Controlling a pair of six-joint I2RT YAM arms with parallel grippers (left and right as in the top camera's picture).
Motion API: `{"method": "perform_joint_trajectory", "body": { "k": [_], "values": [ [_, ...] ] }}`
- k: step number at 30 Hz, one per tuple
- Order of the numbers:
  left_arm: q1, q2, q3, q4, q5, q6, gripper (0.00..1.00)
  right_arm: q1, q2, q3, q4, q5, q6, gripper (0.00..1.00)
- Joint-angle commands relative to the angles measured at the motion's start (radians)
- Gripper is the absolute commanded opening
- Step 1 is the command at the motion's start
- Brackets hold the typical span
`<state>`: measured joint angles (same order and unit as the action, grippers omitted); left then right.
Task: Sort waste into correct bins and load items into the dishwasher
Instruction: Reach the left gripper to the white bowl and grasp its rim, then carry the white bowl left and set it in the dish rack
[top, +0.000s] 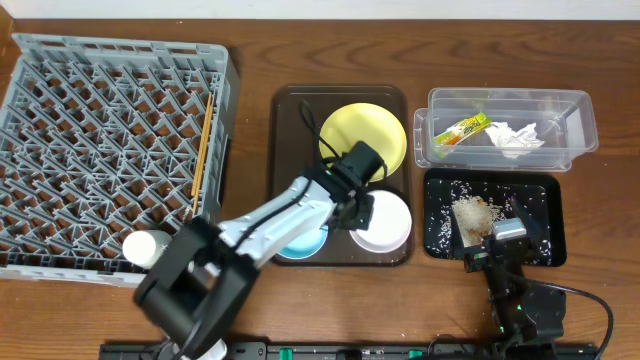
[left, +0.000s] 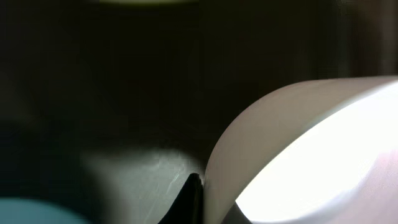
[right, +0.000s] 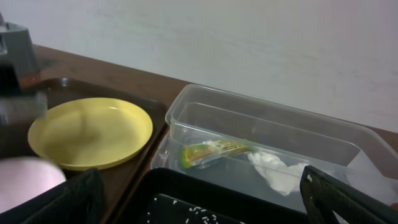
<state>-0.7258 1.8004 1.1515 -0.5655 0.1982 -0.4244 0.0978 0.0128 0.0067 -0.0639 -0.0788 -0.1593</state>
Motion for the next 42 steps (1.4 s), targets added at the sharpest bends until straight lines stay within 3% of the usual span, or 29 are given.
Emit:
{"method": "perform_joint_trajectory", "body": {
  "k": [1, 3, 6, 7, 10, 16, 21, 27, 29, 42],
  "values": [
    [0.035, -0.139, 0.104, -0.053, -0.084, 0.092, 0.06, -0.006, -0.001, -0.001, -0.004, -0.001, -0.006, 0.99],
    [0.054, -0.198, 0.149, -0.125, -0.249, 0.152, 0.06, -0.006, -0.001, -0.001, -0.004, -0.001, -0.006, 0.99],
    [0.09, -0.281, 0.191, -0.182, -0.657, 0.259, 0.06, -0.006, -0.001, -0.001, -0.004, -0.001, -0.006, 0.99],
    [0.116, -0.319, 0.191, -0.16, -0.874, 0.311, 0.06, -0.006, -0.001, -0.001, -0.004, -0.001, -0.006, 0.99],
    [0.189, -0.347, 0.191, -0.052, -1.116, 0.447, 0.06, -0.006, -0.001, -0.001, -0.004, -0.001, -0.006, 0.99],
    [0.391, -0.294, 0.191, 0.15, -1.128, 0.721, 0.06, -0.006, -0.001, -0.001, -0.004, -0.001, -0.006, 0.99],
    [0.547, -0.217, 0.191, 0.222, -1.128, 0.802, 0.06, -0.006, -0.001, -0.001, -0.004, -0.001, -0.006, 0.99],
    [0.658, -0.107, 0.191, 0.268, -1.14, 0.824, 0.06, -0.006, -0.001, -0.001, -0.004, -0.001, -0.006, 0.99],
    [0.679, -0.052, 0.191, 0.32, -1.225, 0.824, 0.06, -0.006, -0.001, -0.001, -0.004, -0.001, -0.006, 0.99],
    [0.684, 0.141, 0.191, 0.377, -1.273, 0.835, 0.06, -0.006, -0.001, -0.001, -0.004, -0.001, -0.006, 0.99]
  ]
}}
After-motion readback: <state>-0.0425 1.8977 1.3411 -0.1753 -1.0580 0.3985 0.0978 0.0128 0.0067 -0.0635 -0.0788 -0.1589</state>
